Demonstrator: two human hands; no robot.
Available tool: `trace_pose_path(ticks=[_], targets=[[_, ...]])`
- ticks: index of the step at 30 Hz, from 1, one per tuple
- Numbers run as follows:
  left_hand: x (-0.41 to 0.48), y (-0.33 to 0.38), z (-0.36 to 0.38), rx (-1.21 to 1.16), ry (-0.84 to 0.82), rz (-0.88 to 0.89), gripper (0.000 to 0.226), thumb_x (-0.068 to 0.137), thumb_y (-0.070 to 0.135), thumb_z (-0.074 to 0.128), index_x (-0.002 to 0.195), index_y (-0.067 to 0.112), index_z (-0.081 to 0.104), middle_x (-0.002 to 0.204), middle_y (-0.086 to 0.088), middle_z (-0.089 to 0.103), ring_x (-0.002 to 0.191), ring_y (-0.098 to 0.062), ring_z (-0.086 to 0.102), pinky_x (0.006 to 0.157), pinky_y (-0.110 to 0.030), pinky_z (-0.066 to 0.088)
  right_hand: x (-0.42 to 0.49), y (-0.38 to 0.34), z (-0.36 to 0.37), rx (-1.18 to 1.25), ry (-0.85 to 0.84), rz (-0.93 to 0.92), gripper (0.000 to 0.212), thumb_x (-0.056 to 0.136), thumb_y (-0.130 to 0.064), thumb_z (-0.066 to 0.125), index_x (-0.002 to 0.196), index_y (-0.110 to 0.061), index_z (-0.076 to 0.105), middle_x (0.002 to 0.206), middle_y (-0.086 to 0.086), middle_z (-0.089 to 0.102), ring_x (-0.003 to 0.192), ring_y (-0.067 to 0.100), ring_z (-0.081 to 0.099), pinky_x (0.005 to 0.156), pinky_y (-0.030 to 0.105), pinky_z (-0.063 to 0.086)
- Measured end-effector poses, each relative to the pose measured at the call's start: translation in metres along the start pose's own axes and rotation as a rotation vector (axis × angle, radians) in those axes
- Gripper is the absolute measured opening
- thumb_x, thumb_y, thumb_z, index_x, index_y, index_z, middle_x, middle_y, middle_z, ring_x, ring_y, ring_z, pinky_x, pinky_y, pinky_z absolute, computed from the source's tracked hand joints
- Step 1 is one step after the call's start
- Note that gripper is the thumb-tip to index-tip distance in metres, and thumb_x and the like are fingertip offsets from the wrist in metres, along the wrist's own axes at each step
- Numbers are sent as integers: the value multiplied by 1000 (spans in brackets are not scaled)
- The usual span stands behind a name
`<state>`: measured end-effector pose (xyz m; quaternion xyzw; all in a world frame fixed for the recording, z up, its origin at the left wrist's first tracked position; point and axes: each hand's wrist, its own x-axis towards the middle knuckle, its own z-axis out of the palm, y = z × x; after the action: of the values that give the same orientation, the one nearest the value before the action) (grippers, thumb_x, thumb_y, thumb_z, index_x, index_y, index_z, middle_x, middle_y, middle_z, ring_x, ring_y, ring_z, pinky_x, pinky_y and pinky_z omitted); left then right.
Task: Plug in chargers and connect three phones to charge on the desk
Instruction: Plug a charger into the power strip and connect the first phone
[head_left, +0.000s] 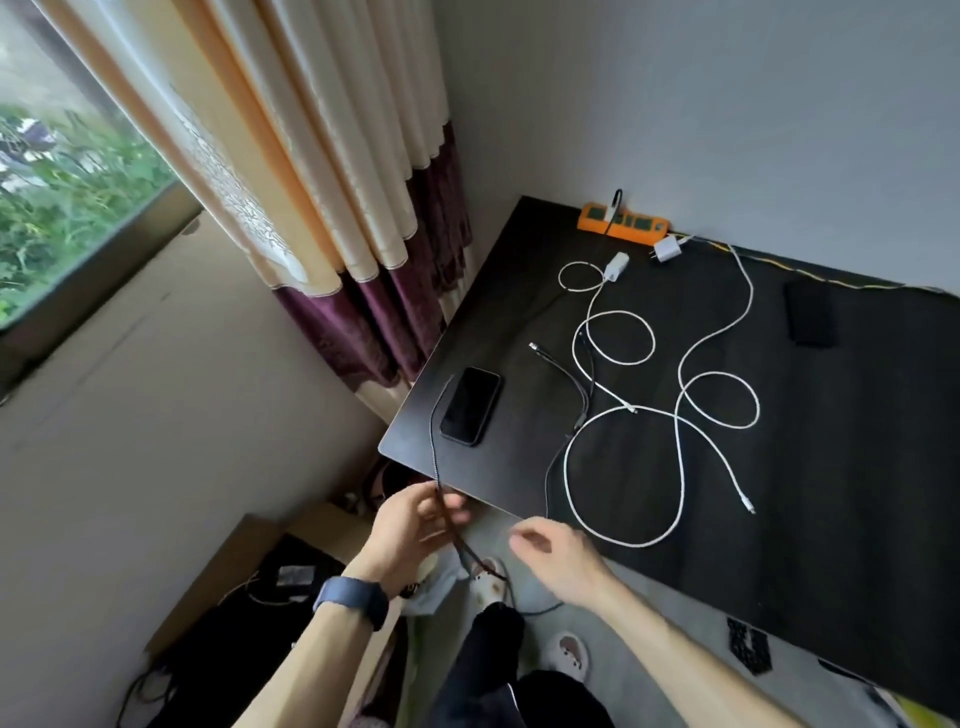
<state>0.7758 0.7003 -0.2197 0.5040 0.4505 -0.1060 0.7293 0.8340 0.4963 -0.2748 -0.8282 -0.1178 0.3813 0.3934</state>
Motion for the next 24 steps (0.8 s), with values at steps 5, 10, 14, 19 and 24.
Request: trace_pose_path(ticks=[5,10,14,19,24], targets=[[26,-22,-59,244,398,149,16,94,9,54,105,-3,58,78,-7,60,62,-17,58,56,-25,44,26,25,-19,-90,72,218,29,95,-33,59,119,-17,65,117,0,72,114,19,64,92,24,43],[47,-17,-90,575,538,171,34,89,10,54,121,20,60,116,-8,67,106,-26,60,83,-26,40,58,21,-29,-131,83,280,36,96,-34,56,127,-15,58,124,2,68,119,24,60,98,30,43],[75,-7,-89,825,479,60,43,86,22,58,129,23,59,132,-18,54,122,-37,52,99,-35,43,87,11,-30,-185,155,289,41,94,-35,57,130,-15,55,129,7,63,122,26,56,102,34,43],[114,5,-46,937,285,167,42,87,25,59,129,22,58,137,-14,47,129,-33,45,106,-39,41,126,-5,-49,-250,327,329,46,94,-36,56,134,-16,51,134,11,55,123,30,55,101,38,44],[159,23,2,1139,73,248,55,85,37,63,136,24,49,139,-9,43,129,-31,43,104,-39,43,176,-21,-72,-301,467,437,49,94,-36,59,135,-12,48,137,16,51,123,37,54,99,42,45]])
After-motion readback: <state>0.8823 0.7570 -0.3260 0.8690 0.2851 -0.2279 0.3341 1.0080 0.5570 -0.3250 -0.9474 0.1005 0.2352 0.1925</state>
